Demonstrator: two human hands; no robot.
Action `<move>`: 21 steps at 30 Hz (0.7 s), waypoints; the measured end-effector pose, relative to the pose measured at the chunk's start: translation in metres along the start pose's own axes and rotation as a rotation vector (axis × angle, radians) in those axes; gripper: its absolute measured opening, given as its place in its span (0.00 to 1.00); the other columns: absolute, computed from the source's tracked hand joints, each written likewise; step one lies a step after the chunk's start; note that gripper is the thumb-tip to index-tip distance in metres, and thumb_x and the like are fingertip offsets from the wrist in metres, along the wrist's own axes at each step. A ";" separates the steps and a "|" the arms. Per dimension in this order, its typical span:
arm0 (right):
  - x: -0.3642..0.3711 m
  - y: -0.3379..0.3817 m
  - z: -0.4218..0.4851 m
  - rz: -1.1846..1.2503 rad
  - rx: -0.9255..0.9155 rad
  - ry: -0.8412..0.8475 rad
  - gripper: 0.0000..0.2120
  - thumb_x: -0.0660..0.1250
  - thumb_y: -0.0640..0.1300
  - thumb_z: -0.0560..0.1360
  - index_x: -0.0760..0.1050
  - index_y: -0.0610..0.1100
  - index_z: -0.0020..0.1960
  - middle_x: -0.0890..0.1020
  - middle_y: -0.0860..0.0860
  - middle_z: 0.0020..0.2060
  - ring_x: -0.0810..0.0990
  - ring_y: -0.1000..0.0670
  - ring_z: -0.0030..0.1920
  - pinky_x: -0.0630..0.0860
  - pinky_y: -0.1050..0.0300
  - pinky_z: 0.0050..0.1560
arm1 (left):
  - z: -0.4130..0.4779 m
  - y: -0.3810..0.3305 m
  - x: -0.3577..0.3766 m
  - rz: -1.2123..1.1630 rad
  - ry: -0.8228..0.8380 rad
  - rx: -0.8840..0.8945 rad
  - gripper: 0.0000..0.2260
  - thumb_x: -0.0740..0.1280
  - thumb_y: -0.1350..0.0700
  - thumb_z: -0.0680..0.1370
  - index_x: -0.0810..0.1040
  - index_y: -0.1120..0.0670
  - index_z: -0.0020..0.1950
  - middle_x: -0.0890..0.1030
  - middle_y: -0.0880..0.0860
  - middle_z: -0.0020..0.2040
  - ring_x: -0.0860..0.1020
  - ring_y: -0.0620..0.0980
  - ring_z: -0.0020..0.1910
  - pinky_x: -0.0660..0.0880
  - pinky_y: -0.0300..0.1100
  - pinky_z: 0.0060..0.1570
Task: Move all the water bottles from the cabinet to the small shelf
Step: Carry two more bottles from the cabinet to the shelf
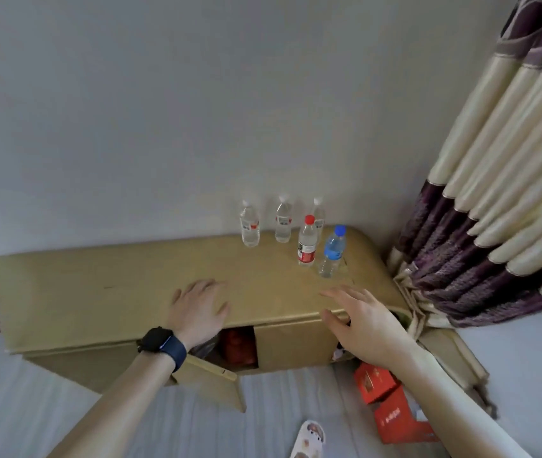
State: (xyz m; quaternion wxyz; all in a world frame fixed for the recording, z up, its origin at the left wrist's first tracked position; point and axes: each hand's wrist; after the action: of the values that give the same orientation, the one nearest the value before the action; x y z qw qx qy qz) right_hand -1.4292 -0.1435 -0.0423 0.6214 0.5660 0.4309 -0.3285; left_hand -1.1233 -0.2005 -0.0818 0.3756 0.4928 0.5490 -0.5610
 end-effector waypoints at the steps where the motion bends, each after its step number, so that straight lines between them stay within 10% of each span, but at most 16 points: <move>1: 0.003 -0.006 0.016 0.014 -0.003 0.004 0.19 0.63 0.54 0.79 0.72 0.55 0.69 0.75 0.59 0.67 0.71 0.50 0.68 0.71 0.51 0.66 | 0.015 0.001 0.005 -0.002 0.011 -0.005 0.22 0.58 0.42 0.80 0.66 0.42 0.73 0.68 0.47 0.74 0.66 0.50 0.72 0.63 0.51 0.70; 21: 0.012 -0.065 0.363 0.013 0.109 0.206 0.23 0.62 0.53 0.78 0.66 0.52 0.72 0.76 0.49 0.65 0.71 0.46 0.66 0.70 0.49 0.63 | 0.326 0.026 0.009 -0.215 0.168 -0.116 0.27 0.63 0.48 0.79 0.61 0.47 0.76 0.65 0.51 0.75 0.68 0.54 0.70 0.67 0.49 0.66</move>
State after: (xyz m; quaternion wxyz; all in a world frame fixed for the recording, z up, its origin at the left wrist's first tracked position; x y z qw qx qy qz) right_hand -1.4229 -0.5099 -0.0845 0.5443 0.6325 0.4701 -0.2876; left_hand -1.1461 -0.5237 -0.1260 0.2938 0.4538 0.6595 -0.5222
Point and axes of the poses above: each hand's wrist, its own z-axis towards the middle knuckle, its own x-axis out of the palm, y = z × x
